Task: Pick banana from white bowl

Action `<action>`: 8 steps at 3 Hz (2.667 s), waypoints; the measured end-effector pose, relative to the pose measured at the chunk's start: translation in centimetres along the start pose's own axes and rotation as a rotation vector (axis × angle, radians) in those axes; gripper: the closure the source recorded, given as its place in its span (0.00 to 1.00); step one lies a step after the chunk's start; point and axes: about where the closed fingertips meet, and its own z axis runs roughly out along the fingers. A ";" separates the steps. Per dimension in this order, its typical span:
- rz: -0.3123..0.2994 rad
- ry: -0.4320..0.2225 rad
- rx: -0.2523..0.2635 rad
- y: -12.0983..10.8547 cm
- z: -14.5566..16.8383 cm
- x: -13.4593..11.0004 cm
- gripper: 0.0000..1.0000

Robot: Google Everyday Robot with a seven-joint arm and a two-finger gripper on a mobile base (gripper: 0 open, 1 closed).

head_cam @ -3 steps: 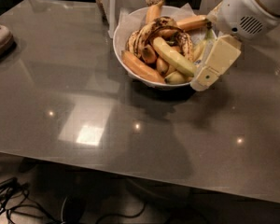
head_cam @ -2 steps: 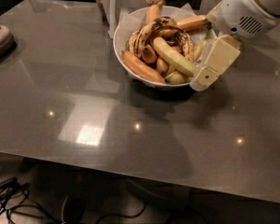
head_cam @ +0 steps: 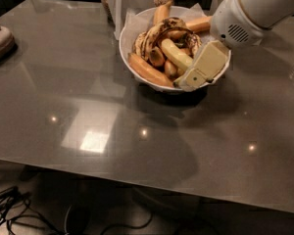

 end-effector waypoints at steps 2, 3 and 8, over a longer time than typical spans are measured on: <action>0.172 -0.041 0.023 -2.0 3.6 -0.8 0.17; 0.221 -0.047 0.018 -2.7 4.8 -0.7 0.34; 0.249 -0.061 -0.025 -3.1 6.7 -2.1 1.00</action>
Offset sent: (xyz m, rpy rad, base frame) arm 0.0556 0.0101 -0.0317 0.1576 0.0514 -0.2195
